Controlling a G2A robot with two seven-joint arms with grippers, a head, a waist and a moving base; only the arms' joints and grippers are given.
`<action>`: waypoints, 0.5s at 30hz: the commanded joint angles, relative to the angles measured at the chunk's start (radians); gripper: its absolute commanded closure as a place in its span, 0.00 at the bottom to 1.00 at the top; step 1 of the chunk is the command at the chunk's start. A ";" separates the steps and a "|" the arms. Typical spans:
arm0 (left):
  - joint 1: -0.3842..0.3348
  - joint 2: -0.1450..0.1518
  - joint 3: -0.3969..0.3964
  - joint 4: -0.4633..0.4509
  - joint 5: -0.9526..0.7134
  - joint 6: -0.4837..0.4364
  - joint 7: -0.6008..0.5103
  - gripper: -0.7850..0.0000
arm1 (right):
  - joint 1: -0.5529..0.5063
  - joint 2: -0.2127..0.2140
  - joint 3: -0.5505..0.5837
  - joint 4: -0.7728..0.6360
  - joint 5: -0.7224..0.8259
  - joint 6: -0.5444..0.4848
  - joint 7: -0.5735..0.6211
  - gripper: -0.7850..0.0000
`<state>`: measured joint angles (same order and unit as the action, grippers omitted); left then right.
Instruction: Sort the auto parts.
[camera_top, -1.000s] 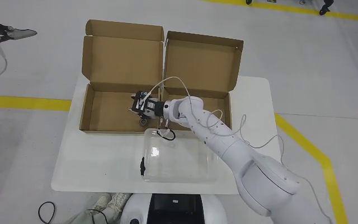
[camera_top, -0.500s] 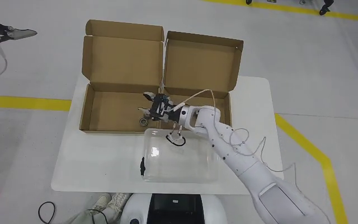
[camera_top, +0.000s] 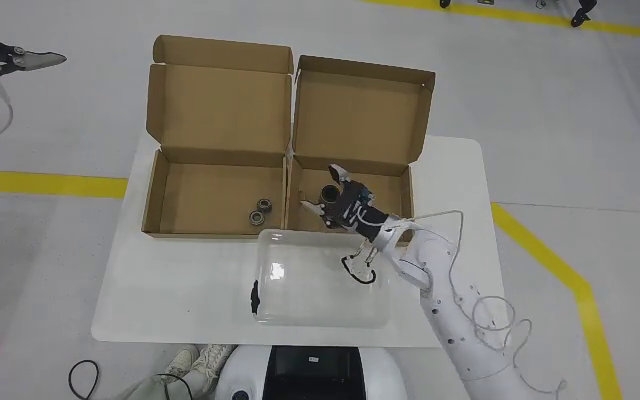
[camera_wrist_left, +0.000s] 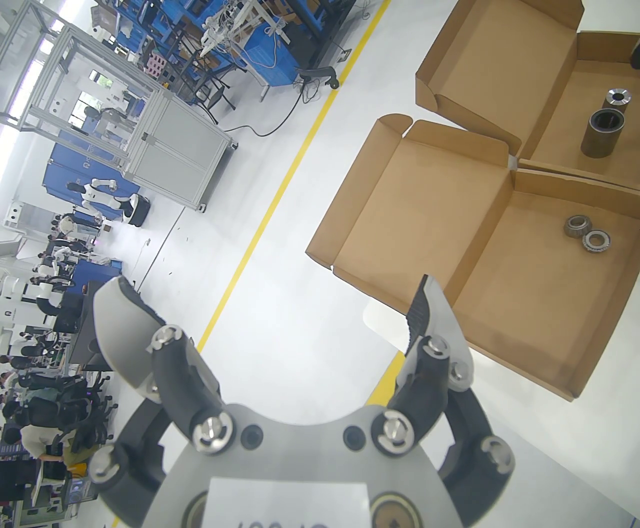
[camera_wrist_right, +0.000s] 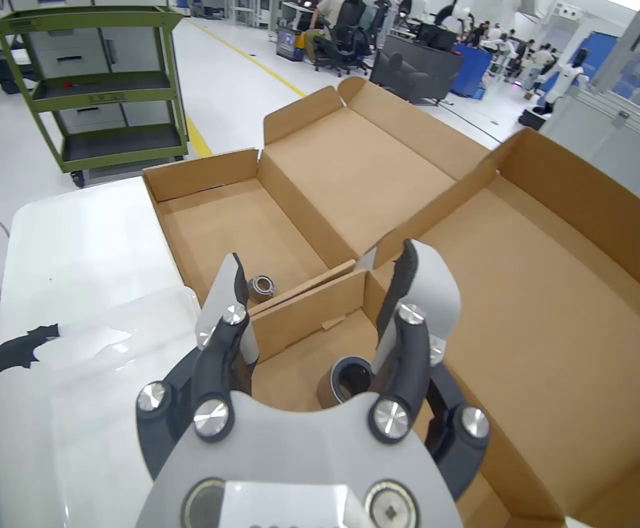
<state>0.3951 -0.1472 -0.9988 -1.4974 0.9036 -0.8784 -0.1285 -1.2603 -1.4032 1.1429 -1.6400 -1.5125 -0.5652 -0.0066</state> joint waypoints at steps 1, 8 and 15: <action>0.000 0.000 0.000 0.000 0.000 0.000 0.000 0.00 | -0.048 0.008 0.031 -0.045 -0.010 0.022 -0.004 0.00; 0.000 0.000 0.000 0.000 0.000 0.000 0.000 0.00 | -0.198 0.031 0.124 -0.165 -0.038 0.096 -0.030 0.00; 0.000 0.000 0.000 0.000 0.000 0.000 0.000 0.00 | -0.347 0.050 0.224 -0.243 -0.035 0.166 -0.139 0.00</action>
<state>0.3951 -0.1472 -0.9988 -1.4974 0.9036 -0.8784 -0.1285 -1.5787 -1.3553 1.3516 -1.8679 -1.5484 -0.4139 -0.1243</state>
